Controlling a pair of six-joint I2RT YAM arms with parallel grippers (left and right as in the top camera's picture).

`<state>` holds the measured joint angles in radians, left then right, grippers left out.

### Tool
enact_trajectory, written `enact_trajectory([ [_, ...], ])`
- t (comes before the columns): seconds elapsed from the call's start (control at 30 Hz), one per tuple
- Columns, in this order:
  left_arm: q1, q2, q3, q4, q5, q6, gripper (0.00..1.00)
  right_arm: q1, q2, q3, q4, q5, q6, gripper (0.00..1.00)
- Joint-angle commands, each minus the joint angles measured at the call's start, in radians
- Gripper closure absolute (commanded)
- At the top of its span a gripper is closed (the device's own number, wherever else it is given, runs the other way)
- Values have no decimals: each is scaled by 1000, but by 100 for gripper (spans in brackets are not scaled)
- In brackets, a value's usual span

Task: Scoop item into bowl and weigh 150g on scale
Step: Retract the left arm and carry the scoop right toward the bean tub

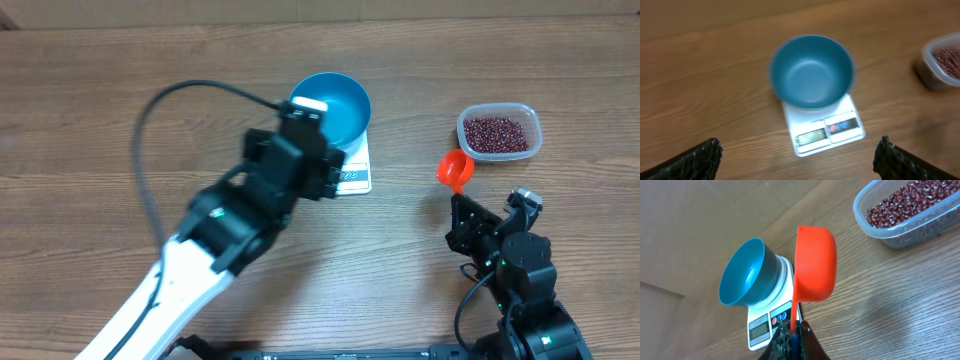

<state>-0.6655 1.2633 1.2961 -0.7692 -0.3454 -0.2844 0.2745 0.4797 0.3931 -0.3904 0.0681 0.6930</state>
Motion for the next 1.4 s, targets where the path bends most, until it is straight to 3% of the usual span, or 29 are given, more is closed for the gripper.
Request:
enact_trajectory([
  [0.0,112,-123,18,-35,-30,0,0,-6,8,79,4,18,-81,96],
  [0.23,290,-254,18,-103,-47,0,0,-6,158,290,-153,56,-179,96],
  [0.4,299,-233,16,-161,-46,0,0,-6,323,525,-383,44,-178,96],
  [0.57,301,-223,18,-153,-45,35,0,-6,371,657,-526,-64,-178,96],
  [0.7,301,-223,39,-149,11,153,0,-6,345,660,-524,-191,-171,96],
  [0.87,301,-223,75,-134,32,215,0,-6,336,660,-496,-209,-171,96],
  [1.13,301,-218,114,-179,245,358,0,-6,366,660,-456,71,-223,96],
  [1.23,335,-201,115,-271,366,492,0,-6,428,660,-378,78,-315,96],
  [1.37,393,-174,115,-362,531,635,0,-6,484,660,-346,77,-332,96],
])
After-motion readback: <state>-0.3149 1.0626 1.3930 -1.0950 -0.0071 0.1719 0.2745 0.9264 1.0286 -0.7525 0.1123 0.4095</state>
